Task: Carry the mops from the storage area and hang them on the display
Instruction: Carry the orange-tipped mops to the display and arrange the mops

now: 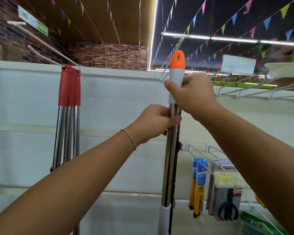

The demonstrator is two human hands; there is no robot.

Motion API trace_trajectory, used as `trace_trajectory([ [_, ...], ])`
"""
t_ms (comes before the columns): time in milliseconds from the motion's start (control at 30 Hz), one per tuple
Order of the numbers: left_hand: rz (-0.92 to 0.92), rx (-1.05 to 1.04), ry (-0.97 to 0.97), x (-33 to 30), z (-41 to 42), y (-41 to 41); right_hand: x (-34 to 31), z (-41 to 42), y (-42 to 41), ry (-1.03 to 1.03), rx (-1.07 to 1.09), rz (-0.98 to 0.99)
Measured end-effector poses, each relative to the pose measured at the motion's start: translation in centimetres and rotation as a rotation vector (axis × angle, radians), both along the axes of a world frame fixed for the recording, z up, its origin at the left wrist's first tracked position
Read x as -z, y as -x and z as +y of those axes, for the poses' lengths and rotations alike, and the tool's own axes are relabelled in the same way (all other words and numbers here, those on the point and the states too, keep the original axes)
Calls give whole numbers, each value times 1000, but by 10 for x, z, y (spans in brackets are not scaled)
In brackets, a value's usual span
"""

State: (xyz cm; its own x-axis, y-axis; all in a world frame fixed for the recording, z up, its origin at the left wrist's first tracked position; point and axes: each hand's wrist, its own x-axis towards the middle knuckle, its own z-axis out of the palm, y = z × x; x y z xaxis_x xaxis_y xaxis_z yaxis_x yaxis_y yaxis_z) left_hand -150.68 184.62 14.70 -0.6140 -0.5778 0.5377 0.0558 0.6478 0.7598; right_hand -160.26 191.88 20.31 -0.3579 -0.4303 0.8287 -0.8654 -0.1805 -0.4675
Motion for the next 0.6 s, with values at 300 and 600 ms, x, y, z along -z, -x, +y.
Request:
trace_trajectory([
  [300,-41,-13,-14,2,-16,5,4,-17,6,-48,-20,-47],
  [600,-35,-20,3,4,-20,12,8,-24,14,-50,-88,-43],
])
